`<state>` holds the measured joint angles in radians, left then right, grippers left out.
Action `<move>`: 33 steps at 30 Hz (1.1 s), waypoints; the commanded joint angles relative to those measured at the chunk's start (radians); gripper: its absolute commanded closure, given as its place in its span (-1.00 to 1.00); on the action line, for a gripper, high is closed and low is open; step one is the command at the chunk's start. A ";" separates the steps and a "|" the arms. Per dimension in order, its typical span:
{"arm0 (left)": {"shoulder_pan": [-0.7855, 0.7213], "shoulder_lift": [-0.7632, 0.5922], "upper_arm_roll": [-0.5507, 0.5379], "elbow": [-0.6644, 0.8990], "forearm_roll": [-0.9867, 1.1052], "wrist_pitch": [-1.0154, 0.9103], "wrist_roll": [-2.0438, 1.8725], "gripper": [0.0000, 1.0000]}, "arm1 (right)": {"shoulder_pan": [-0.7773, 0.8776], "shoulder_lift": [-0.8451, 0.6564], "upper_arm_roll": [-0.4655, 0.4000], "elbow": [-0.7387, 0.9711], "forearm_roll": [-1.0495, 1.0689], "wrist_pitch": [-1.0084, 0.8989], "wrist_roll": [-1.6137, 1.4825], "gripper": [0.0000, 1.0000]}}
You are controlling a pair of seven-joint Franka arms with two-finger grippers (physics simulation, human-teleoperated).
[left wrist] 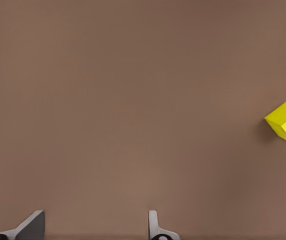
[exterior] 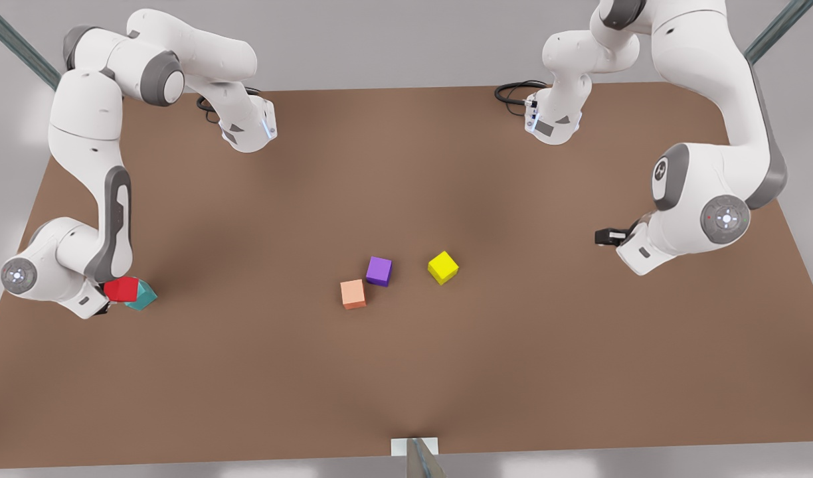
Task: Pick up red wooden cube and pass to hand red wooden cube and place in blue wooden cube
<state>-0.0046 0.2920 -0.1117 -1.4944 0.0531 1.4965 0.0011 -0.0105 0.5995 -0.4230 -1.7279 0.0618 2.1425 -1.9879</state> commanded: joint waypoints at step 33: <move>0.002 0.010 0.000 0.002 0.001 -0.004 -0.018 -1.00 | 0.425 -0.273 0.013 0.417 0.024 -0.803 2.000 -1.00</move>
<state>-0.0033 0.3036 -0.1118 -1.4930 0.0531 1.4941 -0.0138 0.3916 0.3767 -0.4099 -1.3232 0.1538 1.5412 -1.4192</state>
